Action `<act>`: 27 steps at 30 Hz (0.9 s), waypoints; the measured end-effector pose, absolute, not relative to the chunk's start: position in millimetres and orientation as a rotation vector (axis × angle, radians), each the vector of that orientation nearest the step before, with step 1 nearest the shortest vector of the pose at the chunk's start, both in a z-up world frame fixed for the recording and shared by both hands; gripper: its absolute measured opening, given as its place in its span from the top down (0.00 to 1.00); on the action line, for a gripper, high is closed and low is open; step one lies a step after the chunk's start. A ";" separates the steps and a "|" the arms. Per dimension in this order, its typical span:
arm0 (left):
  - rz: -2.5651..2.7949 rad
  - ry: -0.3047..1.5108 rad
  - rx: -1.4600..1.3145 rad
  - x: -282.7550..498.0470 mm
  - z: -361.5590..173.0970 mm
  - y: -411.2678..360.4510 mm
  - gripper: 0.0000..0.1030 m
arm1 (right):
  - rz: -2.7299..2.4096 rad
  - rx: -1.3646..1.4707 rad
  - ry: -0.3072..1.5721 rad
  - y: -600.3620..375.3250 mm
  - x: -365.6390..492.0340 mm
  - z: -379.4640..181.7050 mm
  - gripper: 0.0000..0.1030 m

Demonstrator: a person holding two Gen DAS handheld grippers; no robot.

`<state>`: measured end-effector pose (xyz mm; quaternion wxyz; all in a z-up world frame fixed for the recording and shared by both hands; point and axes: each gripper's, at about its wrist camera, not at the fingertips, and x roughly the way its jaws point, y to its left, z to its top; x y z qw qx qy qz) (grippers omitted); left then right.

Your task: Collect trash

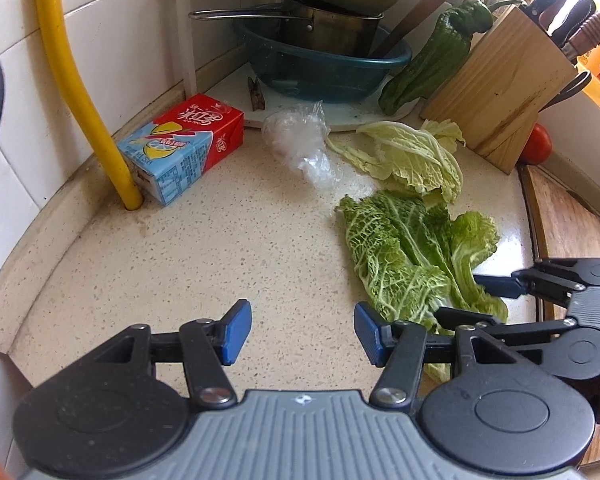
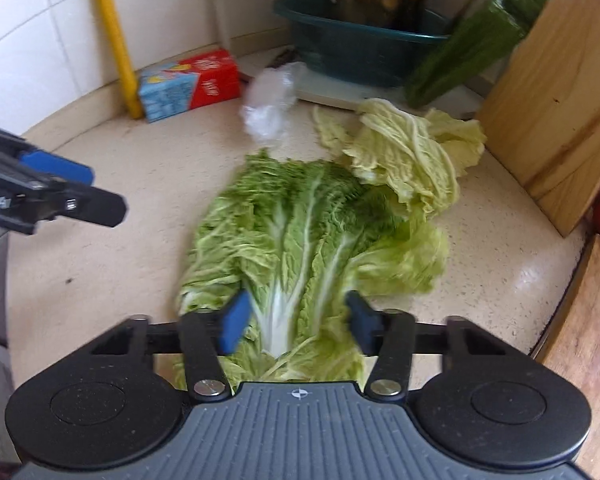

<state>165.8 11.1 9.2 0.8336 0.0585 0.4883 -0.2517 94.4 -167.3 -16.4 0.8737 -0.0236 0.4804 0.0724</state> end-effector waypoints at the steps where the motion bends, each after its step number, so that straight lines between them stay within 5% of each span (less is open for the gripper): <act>1: -0.529 1.034 0.124 166.4 9.3 11.7 0.50 | 0.158 -0.017 1.013 -170.0 92.7 -14.9 0.65; 3: -0.529 1.036 0.115 167.6 9.6 14.0 0.50 | 0.196 0.071 1.025 -177.6 85.7 -10.3 0.76; 12: -0.551 1.046 0.090 176.0 10.6 11.3 0.50 | 0.249 0.252 0.992 -201.1 57.6 11.1 0.84; 14: -0.560 1.044 0.095 177.5 11.6 6.8 0.50 | 0.244 0.267 1.000 -202.9 59.8 8.9 0.74; 19: -0.591 1.040 0.108 176.4 12.3 -1.3 0.50 | 0.146 0.312 1.022 -211.3 65.8 -10.6 0.21; 21: -0.595 1.044 0.110 176.8 11.2 -3.0 0.50 | 0.170 0.345 1.052 -208.8 70.1 -20.0 0.21; 23: -0.595 1.047 0.107 177.9 10.3 -2.8 0.50 | 0.172 0.361 1.045 -199.5 70.7 -23.1 0.09; 27: -0.586 1.046 0.090 181.5 10.7 2.7 0.50 | 0.157 0.257 1.049 -161.9 75.1 -22.5 0.00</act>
